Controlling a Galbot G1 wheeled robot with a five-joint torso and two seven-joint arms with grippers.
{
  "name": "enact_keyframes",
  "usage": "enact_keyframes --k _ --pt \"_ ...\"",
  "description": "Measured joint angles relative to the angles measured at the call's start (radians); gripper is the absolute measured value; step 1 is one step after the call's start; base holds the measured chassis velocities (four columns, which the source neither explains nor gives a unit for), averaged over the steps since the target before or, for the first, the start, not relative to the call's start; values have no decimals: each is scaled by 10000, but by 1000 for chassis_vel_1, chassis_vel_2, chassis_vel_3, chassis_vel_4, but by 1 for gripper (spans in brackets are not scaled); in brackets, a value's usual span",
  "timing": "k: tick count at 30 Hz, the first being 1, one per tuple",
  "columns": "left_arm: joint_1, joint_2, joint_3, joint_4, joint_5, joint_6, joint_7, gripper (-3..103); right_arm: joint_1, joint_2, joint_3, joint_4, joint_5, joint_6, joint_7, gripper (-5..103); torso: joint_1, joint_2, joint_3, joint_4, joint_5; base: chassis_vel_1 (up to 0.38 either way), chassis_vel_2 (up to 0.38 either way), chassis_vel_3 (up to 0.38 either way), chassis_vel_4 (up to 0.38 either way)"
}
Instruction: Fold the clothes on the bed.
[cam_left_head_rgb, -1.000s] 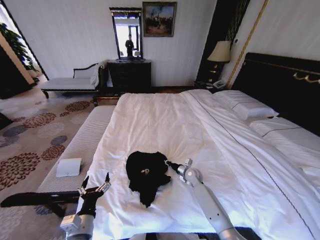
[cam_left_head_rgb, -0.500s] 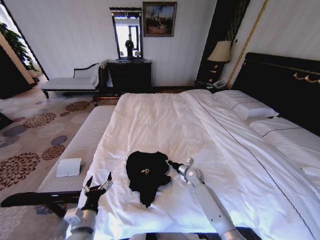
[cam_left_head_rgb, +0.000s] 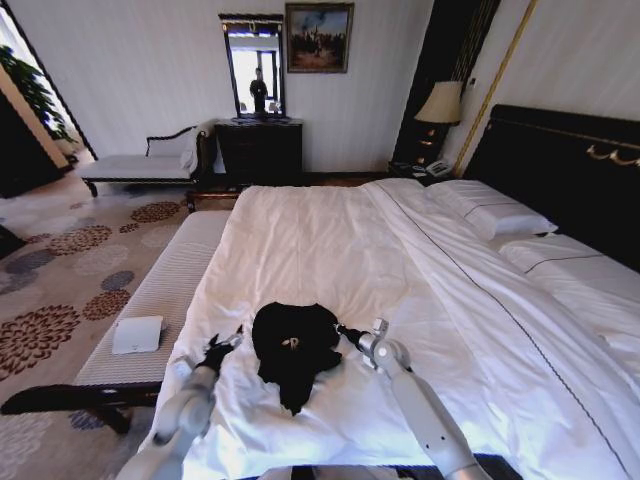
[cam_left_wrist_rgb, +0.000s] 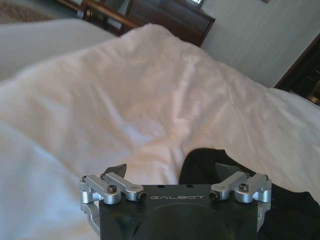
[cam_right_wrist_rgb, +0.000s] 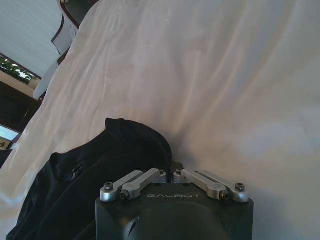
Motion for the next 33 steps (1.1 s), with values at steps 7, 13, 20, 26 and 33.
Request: enact_keyframes --k 7,13,20,26,33 --pt "-1234 -385 722 1197 -224 3 42 97 -122 -14 147 -17 -158 73 -110 1 0 0 0 1 4 0 0 0 0" --pt "-1255 -598 895 1616 -90 36 164 88 -114 -5 210 -99 -235 74 -136 1 -1 0 -1 3 4 0 0 0 0" --pt "-1340 -861 957 1788 98 -63 267 61 -64 72 227 -215 -358 120 -180 1 0 0 -1 2 3 0 0 0 0" --pt "-1418 -800 945 1852 171 -144 320 39 -105 95 296 -238 -448 154 -237 1 0 0 -1 3 2 0 0 0 0" --pt "-1372 -842 882 1870 403 -227 434 11 -199 57 414 -192 -499 194 -212 1 -1 0 -1 3 3 0 0 0 0"
